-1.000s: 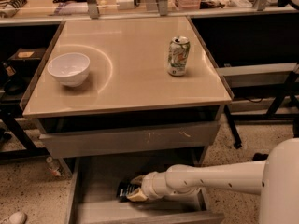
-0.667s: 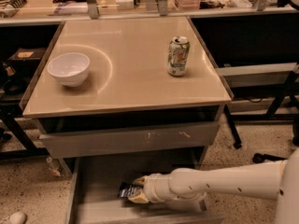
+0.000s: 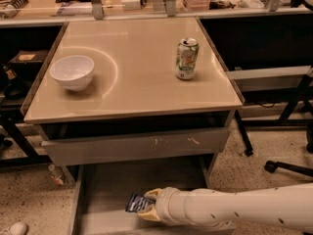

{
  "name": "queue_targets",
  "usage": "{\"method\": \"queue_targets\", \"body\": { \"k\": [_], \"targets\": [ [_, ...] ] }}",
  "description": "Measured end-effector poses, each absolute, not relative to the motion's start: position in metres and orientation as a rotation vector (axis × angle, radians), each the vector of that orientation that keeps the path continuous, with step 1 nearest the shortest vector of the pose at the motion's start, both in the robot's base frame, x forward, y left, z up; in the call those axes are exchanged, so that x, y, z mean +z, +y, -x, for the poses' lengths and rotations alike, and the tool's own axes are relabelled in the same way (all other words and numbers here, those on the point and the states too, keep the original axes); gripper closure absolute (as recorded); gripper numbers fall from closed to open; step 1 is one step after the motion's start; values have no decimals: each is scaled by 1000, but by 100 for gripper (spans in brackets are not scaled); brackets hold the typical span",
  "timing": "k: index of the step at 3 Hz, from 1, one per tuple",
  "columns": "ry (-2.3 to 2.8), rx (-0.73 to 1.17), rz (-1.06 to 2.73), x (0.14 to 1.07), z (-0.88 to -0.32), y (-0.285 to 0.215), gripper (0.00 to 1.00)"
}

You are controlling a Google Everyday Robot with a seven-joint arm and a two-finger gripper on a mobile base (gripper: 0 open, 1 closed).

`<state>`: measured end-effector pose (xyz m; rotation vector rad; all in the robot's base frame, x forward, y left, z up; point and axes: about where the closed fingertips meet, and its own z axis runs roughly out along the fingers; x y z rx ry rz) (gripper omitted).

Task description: Pick rxbar blueberry from middle drawer and place on counter

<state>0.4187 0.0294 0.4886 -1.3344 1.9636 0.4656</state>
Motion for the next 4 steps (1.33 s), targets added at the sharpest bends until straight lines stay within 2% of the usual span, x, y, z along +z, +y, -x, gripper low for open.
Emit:
{"method": "queue_targets", "body": {
  "k": [2, 4],
  "targets": [
    [1968, 445, 1307, 514, -420, 23, 100],
    [1987, 324, 1299, 600, -427, 3, 100]
  ]
}}
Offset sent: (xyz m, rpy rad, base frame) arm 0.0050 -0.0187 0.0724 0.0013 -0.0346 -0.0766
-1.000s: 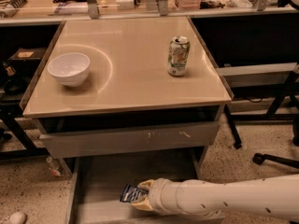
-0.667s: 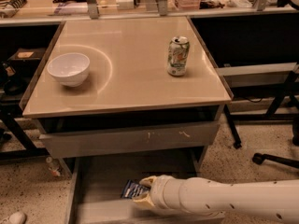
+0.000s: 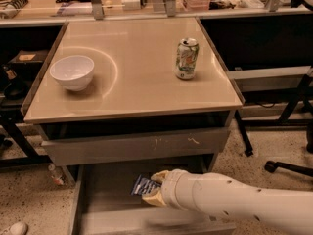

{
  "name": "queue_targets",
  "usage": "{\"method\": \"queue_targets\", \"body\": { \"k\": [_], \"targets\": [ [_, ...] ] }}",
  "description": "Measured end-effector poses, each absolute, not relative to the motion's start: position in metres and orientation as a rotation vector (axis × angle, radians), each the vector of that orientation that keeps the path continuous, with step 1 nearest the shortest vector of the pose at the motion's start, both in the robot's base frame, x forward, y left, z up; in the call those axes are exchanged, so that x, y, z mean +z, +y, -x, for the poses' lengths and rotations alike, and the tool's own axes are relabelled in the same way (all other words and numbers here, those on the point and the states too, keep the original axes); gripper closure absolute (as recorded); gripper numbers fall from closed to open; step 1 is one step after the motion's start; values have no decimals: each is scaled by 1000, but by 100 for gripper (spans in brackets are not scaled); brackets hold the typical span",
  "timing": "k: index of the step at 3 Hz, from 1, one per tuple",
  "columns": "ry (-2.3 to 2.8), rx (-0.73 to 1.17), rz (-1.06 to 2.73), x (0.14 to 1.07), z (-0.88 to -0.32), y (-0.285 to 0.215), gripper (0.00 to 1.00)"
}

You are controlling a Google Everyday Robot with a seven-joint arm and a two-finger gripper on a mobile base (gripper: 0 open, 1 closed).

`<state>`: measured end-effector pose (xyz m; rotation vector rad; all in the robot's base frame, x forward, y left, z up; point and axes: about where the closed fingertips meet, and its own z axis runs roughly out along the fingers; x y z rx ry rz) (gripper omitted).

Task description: Pick rxbar blueberry from middle drawer and place on counter

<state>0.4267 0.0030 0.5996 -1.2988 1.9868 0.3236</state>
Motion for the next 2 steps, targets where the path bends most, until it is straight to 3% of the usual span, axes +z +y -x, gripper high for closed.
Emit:
{"method": "queue_targets", "body": {
  "k": [2],
  "targets": [
    [1997, 260, 1271, 639, -445, -13, 100]
  ]
}}
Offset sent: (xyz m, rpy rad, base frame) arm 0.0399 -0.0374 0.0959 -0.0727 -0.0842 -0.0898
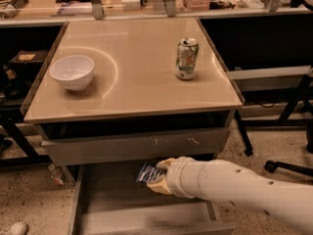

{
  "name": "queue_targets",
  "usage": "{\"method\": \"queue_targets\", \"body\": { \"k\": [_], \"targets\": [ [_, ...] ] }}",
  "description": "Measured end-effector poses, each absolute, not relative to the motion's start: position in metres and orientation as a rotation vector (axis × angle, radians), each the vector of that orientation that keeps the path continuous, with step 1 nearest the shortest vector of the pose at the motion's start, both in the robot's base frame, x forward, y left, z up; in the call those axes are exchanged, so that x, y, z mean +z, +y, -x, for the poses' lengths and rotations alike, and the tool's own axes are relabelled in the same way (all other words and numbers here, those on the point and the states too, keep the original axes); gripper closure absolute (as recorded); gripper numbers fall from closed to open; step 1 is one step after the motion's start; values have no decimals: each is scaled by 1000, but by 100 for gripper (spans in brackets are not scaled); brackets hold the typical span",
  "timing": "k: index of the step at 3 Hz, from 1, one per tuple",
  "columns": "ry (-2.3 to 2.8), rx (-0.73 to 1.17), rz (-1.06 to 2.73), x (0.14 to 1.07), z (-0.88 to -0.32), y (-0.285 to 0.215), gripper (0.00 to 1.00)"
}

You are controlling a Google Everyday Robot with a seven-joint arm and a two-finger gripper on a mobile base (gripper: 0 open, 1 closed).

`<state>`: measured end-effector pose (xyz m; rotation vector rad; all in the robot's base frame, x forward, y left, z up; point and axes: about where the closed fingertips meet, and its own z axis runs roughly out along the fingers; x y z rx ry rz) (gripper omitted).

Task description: Pick rxbar blueberry from middle drawer and place on counter

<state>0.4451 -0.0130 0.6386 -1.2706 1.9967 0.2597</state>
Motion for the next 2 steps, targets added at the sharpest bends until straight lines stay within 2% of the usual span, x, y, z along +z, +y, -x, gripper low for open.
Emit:
{"method": "queue_targets", "body": {
  "k": [2],
  "targets": [
    [1980, 97, 1262, 727, -458, -39, 100]
  ]
}}
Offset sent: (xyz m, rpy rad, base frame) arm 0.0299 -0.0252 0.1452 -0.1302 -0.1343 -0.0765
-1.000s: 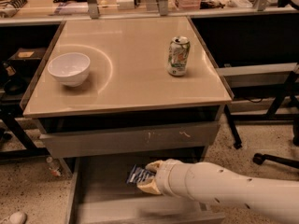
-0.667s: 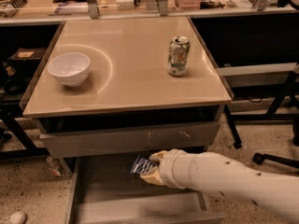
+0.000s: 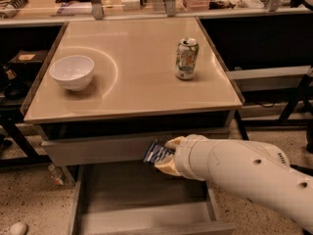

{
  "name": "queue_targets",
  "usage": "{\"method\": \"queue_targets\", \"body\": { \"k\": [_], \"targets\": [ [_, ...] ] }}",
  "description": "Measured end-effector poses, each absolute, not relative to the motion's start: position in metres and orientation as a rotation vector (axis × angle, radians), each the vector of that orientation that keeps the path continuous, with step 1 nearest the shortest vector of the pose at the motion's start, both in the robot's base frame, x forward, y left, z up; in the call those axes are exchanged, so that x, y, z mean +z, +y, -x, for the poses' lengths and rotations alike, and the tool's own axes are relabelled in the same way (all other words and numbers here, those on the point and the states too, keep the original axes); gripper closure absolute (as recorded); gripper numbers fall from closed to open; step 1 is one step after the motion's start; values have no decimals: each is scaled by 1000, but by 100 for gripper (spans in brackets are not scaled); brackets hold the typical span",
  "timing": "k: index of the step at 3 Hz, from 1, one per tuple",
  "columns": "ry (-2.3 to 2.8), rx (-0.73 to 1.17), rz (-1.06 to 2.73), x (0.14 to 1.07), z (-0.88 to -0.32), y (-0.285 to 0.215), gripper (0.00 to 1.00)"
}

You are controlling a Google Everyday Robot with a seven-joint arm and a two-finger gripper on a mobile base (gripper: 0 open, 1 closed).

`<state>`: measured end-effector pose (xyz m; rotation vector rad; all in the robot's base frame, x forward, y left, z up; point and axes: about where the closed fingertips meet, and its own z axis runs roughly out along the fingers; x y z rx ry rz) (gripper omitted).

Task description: Pick rxbar blueberry from middle drawer and place on counter

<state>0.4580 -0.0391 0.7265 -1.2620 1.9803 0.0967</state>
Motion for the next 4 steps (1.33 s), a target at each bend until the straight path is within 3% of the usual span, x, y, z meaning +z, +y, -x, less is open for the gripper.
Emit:
{"method": "queue_targets", "body": {
  "k": [1, 2, 4],
  "targets": [
    [1936, 23, 1268, 786, -448, -38, 100],
    [1935, 23, 1268, 787, -447, -38, 100],
    [1832, -7, 1246, 850, -484, -30, 100]
  ]
}}
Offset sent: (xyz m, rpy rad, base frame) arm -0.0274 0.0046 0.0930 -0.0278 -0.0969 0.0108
